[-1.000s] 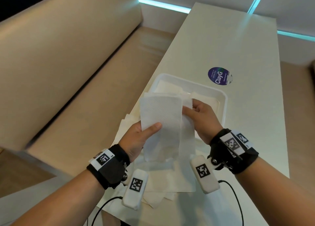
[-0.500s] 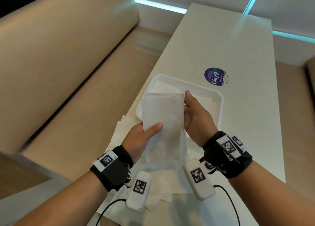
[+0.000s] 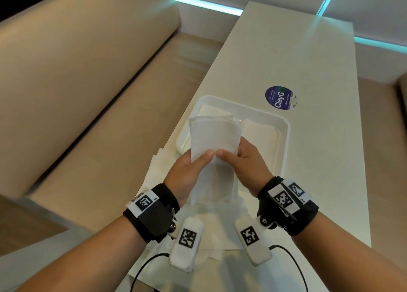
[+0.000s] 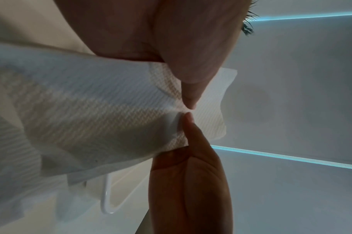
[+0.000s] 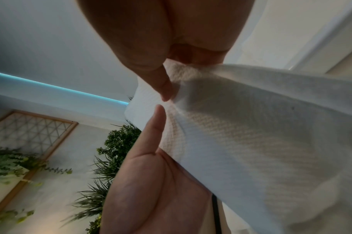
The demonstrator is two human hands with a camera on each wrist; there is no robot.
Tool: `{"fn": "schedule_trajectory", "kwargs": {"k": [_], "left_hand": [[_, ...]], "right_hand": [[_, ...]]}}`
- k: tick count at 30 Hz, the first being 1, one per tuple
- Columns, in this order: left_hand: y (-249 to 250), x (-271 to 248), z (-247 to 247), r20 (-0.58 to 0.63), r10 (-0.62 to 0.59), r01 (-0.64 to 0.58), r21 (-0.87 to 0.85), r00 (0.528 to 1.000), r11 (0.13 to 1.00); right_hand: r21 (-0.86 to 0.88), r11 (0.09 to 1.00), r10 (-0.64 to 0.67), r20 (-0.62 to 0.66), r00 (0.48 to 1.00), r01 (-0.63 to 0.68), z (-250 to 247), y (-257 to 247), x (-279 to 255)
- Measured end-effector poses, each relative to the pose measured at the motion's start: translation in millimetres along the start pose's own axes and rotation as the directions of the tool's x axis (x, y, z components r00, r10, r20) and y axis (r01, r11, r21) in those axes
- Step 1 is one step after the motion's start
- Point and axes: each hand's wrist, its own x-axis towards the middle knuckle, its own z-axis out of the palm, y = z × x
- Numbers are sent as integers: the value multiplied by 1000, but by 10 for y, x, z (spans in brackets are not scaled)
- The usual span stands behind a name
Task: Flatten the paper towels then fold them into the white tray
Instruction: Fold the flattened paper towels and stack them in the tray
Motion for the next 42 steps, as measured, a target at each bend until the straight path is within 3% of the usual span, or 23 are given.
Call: {"fn": "schedule_trajectory", "kwargs": {"k": [7, 10, 15, 20, 24, 27, 35, 42], "left_hand": [[26, -6, 11, -61, 19, -20, -6, 998, 1000], [16, -28, -17, -89, 81, -75, 70, 993, 995], [-4, -59, 9, -21, 85, -81, 145, 996, 986], [-95, -57, 0, -116, 145, -112, 255, 983, 960], [-39, -45, 16, -143, 56, -43, 93, 988, 995], [-5, -23, -13, -76, -23, 23, 3, 997, 1000], [33, -55, 26, -51, 114, -105, 153, 992, 983], [44, -70, 131, 24, 195, -196, 194, 981, 961]], "right_hand": [[116, 992, 59, -112, 992, -46, -58, -23, 39], [90, 995, 59, -132, 990, -48, -95, -23, 46], [36, 999, 41, -166, 985, -36, -111, -2, 66], [79, 996, 48, -159, 986, -36, -77, -16, 73], [150, 988, 63, -123, 990, -45, -88, -18, 70], [174, 983, 74, -121, 990, -52, -110, 5, 56], [-86, 996, -18, -121, 992, 8, -169, 127, -45], [-172, 980, -109, -33, 994, 102, -105, 7, -62]]}}
